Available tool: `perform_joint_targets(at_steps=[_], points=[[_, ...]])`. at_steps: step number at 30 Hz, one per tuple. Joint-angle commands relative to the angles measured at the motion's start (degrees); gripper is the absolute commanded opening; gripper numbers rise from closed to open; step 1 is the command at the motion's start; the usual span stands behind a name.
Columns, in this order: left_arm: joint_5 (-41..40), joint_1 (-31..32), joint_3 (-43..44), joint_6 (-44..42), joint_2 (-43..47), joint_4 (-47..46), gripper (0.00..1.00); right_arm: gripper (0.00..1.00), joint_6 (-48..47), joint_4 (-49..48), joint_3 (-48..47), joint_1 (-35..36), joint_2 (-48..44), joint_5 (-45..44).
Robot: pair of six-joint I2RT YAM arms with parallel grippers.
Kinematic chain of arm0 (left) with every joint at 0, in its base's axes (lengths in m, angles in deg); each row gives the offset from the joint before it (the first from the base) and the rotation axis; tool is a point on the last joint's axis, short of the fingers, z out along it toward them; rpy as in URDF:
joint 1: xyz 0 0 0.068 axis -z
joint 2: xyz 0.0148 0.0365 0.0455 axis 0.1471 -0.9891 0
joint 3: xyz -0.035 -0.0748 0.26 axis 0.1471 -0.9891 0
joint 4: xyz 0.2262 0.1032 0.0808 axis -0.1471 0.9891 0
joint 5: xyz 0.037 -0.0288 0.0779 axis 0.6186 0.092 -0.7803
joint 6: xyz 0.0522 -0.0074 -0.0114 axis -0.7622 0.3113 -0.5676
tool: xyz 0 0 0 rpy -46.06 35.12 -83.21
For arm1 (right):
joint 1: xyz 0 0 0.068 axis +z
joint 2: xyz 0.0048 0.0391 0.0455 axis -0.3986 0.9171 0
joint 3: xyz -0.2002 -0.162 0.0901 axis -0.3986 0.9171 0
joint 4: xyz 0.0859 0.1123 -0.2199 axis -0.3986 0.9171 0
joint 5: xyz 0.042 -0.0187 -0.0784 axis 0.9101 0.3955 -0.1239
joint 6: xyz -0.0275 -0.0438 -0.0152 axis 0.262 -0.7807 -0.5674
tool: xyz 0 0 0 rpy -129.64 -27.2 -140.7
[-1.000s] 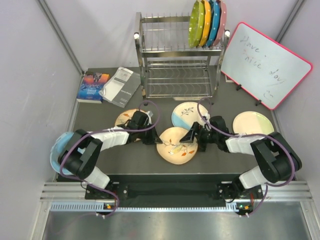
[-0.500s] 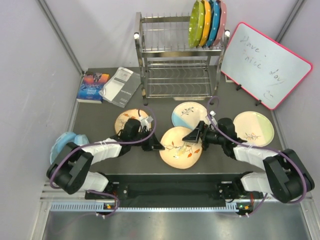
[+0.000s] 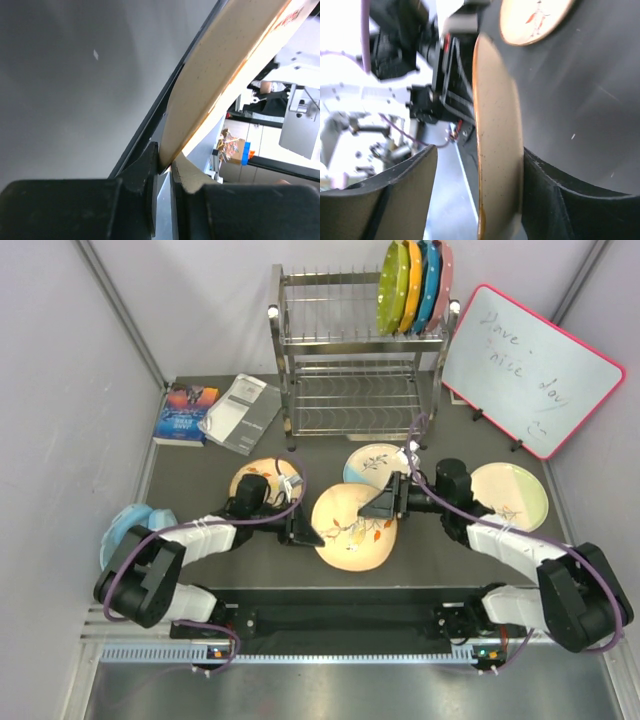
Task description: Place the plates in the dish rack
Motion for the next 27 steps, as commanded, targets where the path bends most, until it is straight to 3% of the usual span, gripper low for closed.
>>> perform_joint_targets(at_steps=[1,12,16,27], points=[[7.04,-2.94,8.25,0.73,1.75,-13.47,0.0,0.55,-11.03,9.22,-3.67,5.06,-3.17,7.04],[8.1,-4.09,10.1,-2.88,2.89,-6.87,0.0,0.45,-14.91,11.52,-4.63,5.85,-3.18,4.76],[8.01,-4.09,10.1,-4.11,3.42,-4.76,0.0,0.4,-12.63,9.32,-5.16,2.71,-3.88,3.01],[7.49,-3.65,10.36,-4.81,2.37,-3.97,0.0,0.38,-7.26,3.43,-7.62,-3.9,-2.12,0.8]])
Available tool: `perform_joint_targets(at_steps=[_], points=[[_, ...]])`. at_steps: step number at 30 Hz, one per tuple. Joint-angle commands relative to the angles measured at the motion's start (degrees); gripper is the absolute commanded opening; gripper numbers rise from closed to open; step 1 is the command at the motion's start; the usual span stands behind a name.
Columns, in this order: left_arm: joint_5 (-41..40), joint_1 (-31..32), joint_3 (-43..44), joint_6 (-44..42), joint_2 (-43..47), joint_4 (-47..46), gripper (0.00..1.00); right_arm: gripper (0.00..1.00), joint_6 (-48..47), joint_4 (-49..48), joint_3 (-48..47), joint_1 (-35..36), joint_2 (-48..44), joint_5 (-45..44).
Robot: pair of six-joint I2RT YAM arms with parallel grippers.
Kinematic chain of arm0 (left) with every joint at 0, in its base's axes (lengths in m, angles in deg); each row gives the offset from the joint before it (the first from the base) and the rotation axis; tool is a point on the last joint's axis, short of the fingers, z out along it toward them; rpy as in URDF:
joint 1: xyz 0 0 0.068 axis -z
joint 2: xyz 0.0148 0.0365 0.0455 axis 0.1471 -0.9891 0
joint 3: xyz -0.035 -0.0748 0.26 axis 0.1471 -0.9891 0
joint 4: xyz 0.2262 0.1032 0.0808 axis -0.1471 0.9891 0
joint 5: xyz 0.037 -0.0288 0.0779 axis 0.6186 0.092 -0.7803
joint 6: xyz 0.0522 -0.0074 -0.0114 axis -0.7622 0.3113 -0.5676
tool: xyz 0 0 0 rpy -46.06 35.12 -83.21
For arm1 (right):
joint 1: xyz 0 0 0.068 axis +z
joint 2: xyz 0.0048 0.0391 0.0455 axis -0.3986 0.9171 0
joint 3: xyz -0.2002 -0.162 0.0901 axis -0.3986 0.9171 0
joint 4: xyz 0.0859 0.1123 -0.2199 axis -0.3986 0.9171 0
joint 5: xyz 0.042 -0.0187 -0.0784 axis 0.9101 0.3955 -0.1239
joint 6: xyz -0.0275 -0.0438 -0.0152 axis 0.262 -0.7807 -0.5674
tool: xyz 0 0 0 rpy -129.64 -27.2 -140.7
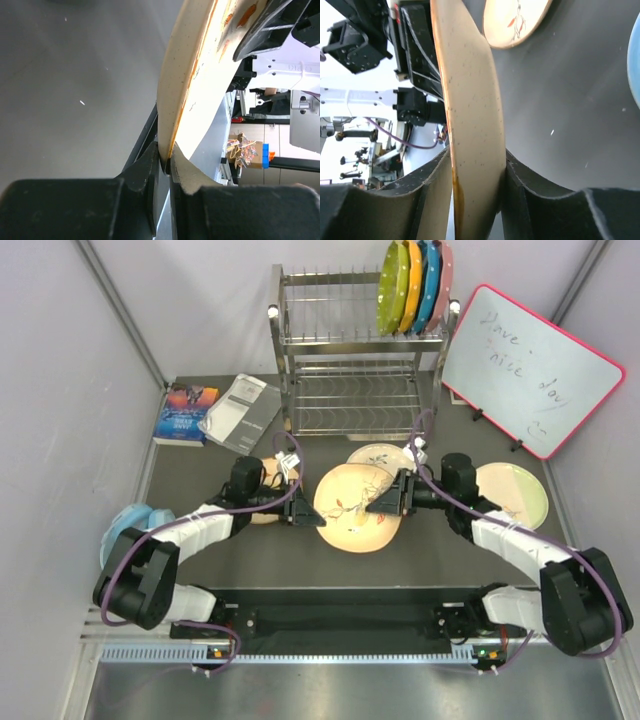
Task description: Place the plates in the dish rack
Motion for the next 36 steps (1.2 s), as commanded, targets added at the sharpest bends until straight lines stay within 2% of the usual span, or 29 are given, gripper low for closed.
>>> perform_joint_targets(at_steps=[1,3,5,9,10,11,12,13,14,16,17,19,21,24,29,32,33,34,36], points=[[3.81,0.66,2.74,-0.51,1.64,-5.17,0.0,0.38,1.96,-6.86,-4.67,-1.1,-0.33,0.28],[3.72,0.66,2.56,-0.68,1.56,-4.82,0.0,0.24,2.32,-7.65,-5.28,-1.37,0.02,0.72],[3.46,0.66,2.73,-2.0,1.38,-3.34,0.0,0.0,2.23,-6.26,-6.25,-1.72,0.2,1.25],[-4.59,0.13,4.49,-6.38,1.55,5.63,0.0,0.0,-0.4,-1.16,-12.03,-3.3,0.99,3.97],[-5.15,-0.57,5.1,-11.1,1.64,9.55,0.09,0.0,-2.15,1.98,-13.45,-3.48,0.73,3.97],[-5.5,-1.27,5.72,-14.01,1.64,11.25,0.27,0.0,-3.47,3.84,-15.11,-3.83,0.64,3.8],[-5.94,-2.93,8.07,-16.91,1.9,14.92,0.59,0.0,-5.05,6.12,-19.13,-4.27,0.55,3.8],[-7.51,-3.82,9.75,-23.3,2.17,18.35,0.66,0.0,-9.68,11.89,-21.61,-4.44,0.55,3.45],[-8.39,-4.61,11.25,-26.14,2.43,23.69,0.68,0.0,-11.64,14.29,-24.07,-4.62,0.55,3.1],[-9.97,-7.68,15.81,-32.81,4.18,28.12,0.69,0.0,-15.59,20.34,-30.31,-5.94,0.9,2.39],[-10.59,-8.82,17.83,-35.03,4.8,34.49,0.7,0.0,-17.09,22.82,-32.51,-6.46,1.25,2.22],[-11.83,-11.46,23.29,-40.55,7.17,39.63,0.71,0.0,-22.0,29.22,-39.63,-7.17,2.39,0.29],[-14.28,-13.57,26.62,-43.3,11.02,44.28,0.71,0.0,-24.04,31.71,-46.03,-7.17,2.92,-1.99],[-19.29,-14.55,27.78,-44.18,17.61,45.8,0.72,0.0,-25.01,33.74,-54.31,-6.91,3.8,-6.3],[-27.64,-14.55,26.99,-44.54,23.61,47.21,0.71,0.0,-29.75,39.53,-69.4,-3.66,5.82,-21.49],[-31.42,-14.46,27.34,-44.1,25.81,47.3,0.67,0.0,-34.93,42.26,-78.81,2.13,8.98,-32.56],[-32.3,-14.55,27.43,-43.75,26.86,47.04,0.67,0.0,-36.86,42.36,-80.68,6.32,10.64,-35.9],[-32.74,-14.55,27.26,-43.75,27.39,46.6,0.66,0.0,-42.45,41.49,-82.35,8.8,11.53,-44.54],[-34.32,-14.55,25.51,-42.35,28.96,43.71,0.64,0.0,-47.58,39.38,-86.05,14.59,14.41,-52.59]])
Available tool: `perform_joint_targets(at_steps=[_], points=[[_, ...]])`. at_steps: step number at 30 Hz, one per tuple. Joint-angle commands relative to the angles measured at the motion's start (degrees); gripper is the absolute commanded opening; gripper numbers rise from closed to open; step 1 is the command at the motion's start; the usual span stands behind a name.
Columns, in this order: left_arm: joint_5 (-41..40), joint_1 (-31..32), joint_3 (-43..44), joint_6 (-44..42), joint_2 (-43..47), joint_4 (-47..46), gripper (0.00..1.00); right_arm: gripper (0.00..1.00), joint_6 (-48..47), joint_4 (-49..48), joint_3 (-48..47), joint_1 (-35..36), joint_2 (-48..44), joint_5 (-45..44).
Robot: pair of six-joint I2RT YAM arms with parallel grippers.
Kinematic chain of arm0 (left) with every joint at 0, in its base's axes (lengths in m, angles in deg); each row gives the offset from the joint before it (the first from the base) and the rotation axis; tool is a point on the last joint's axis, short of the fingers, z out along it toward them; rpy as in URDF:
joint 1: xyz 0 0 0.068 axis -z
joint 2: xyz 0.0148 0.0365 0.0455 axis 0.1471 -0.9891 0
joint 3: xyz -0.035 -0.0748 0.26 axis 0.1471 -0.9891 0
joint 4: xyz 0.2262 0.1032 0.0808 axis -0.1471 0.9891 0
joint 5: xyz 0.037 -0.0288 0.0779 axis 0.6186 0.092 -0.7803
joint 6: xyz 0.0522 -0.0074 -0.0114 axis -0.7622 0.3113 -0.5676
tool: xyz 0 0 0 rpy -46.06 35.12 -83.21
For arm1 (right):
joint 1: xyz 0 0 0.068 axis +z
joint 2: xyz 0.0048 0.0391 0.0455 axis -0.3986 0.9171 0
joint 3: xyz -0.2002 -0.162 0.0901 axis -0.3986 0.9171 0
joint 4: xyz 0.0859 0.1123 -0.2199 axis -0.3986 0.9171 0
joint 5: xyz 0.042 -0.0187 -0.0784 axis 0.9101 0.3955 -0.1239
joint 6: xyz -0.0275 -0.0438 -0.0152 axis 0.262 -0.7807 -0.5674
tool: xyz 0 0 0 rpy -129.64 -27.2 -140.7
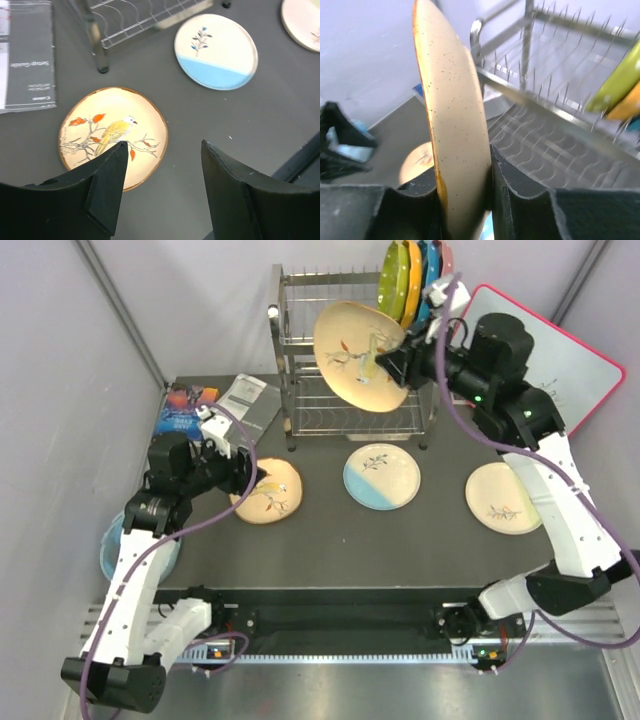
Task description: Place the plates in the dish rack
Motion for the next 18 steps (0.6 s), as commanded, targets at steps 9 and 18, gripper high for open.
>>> perform_joint_targets(at_steps=[9,18], points=[[-13.12,-0.12,-7.5,3.86,6.82,-9.36,0.6,0.0,-29.53,-36.79,-23.14,16.06,18.47,-47.79],[-13.75,-1.35,-13.03,7.36,8.31,-12.53,0.6,0.0,-36.56,-56.57,-33.97,15.19,28.76,-55.26]])
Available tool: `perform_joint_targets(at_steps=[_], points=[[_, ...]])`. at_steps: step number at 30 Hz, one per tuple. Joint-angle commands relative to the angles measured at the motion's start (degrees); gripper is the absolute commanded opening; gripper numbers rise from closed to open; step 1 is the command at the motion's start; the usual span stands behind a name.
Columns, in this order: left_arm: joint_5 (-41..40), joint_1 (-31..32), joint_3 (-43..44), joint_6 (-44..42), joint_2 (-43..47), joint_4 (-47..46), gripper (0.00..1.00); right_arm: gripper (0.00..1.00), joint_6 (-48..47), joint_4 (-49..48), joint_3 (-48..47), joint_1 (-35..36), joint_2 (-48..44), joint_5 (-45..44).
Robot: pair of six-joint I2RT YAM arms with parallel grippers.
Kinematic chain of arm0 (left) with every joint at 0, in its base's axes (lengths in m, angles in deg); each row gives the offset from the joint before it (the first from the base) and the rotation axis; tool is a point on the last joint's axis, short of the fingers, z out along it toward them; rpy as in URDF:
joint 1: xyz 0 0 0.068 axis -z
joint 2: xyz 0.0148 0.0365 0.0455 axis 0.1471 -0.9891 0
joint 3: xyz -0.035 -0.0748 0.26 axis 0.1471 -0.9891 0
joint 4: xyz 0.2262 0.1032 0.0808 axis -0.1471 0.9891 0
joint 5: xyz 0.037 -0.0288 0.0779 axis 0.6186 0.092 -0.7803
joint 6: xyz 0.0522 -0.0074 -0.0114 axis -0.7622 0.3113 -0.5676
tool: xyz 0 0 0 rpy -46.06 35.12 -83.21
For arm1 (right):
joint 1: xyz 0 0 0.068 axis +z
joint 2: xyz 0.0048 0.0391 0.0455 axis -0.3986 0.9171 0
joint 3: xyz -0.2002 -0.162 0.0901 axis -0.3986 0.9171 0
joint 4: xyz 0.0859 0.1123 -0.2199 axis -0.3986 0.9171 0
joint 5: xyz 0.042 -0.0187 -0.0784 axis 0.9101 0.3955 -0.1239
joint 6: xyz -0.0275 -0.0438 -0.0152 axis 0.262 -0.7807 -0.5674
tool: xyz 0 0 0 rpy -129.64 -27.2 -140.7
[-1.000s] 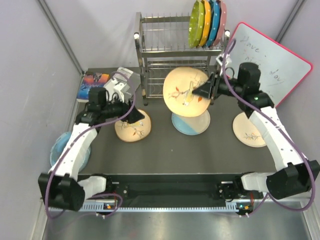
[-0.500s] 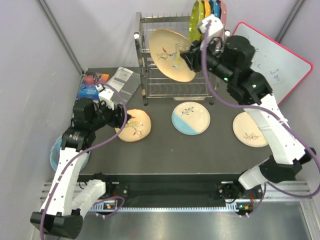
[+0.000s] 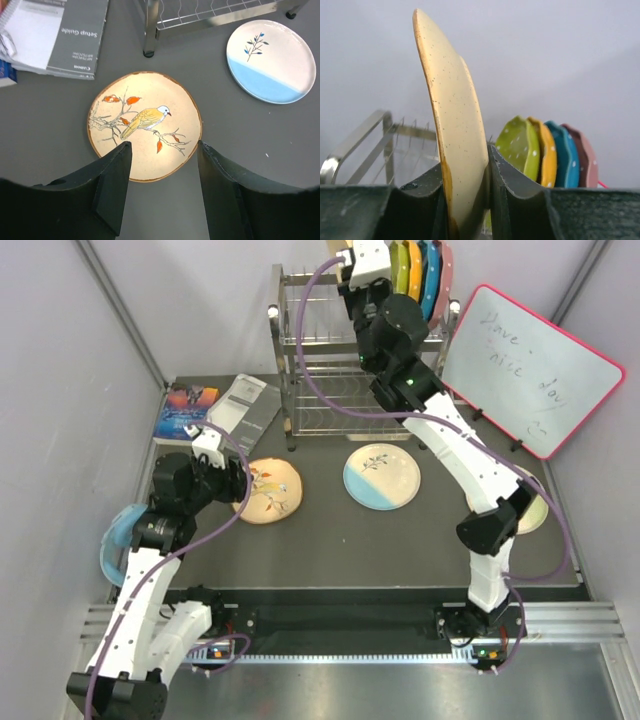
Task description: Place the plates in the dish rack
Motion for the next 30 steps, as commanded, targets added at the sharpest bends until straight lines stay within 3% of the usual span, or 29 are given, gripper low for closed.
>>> perform_joint_targets(at_steps=[1,5,11,17,23,28,30], points=[[0.62,-0.89,-2.04,2.61,1.36,-5.08,0.6,0.0,-5.48,-26.41,-11.11,-0.77,0.69,-6.04],[0.88,-1.25,-3.62,3.66,1.71,-5.17,0.6,0.0,-5.84,-28.19,-13.21,-1.91,2.98,-5.69],[1.06,-1.25,-4.94,3.66,2.76,-4.9,0.61,0.0,0.04,-23.01,-13.22,-5.6,4.12,-7.37],[0.45,-1.86,-7.22,4.72,2.68,-7.36,0.71,0.0,4.88,-18.35,-13.05,-8.07,5.52,-3.85],[-4.55,-1.95,-5.74,5.51,0.84,-17.98,0.75,0.0,7.7,-15.44,-12.7,-8.42,7.19,-2.18],[-10.19,-1.86,-2.05,-1.95,-4.87,-29.13,0.77,0.0,7.87,-15.97,-13.22,-8.33,8.52,-1.38],[-12.37,-1.86,-0.73,-3.37,-8.12,-29.42,0.78,0.0,7.44,-15.79,-13.14,-8.33,9.22,-1.91]])
